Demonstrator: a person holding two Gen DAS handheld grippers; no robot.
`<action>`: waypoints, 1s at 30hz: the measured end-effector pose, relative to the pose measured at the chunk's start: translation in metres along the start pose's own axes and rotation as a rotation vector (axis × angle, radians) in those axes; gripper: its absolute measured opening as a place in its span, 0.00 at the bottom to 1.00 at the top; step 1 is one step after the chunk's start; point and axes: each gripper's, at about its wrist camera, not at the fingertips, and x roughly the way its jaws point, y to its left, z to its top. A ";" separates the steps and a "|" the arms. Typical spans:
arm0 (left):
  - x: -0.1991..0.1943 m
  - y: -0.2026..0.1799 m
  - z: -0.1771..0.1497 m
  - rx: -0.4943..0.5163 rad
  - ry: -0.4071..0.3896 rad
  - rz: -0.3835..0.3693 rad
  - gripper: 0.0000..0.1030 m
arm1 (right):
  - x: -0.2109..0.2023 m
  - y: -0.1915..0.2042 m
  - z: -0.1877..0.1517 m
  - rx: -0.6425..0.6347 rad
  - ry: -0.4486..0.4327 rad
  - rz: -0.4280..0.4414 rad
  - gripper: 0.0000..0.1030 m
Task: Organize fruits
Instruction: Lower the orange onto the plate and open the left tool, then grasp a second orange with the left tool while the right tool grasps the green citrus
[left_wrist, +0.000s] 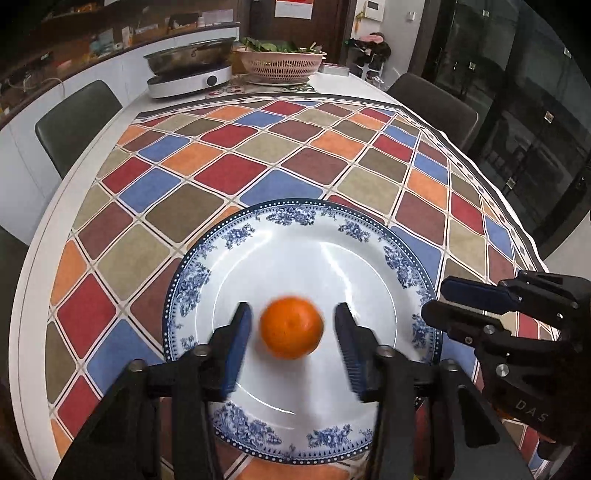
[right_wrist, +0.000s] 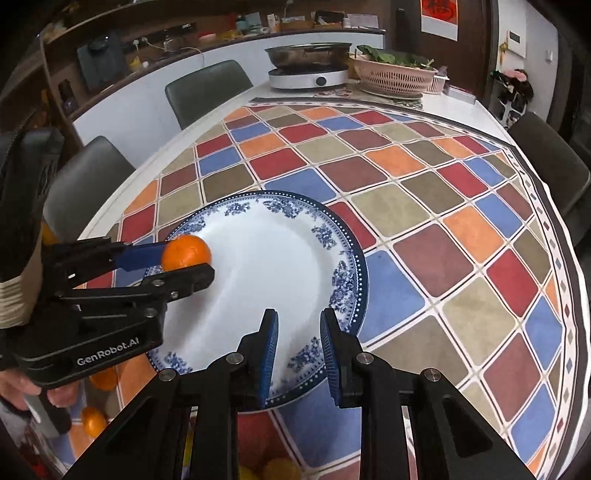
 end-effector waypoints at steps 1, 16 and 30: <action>-0.001 0.000 0.001 -0.001 0.000 -0.003 0.58 | 0.001 0.000 0.000 0.000 0.001 0.000 0.24; -0.089 -0.016 -0.043 0.050 -0.116 0.099 0.60 | -0.050 0.019 -0.022 -0.032 -0.074 -0.010 0.40; -0.157 -0.034 -0.109 0.043 -0.222 0.101 0.67 | -0.111 0.048 -0.072 -0.049 -0.168 0.009 0.55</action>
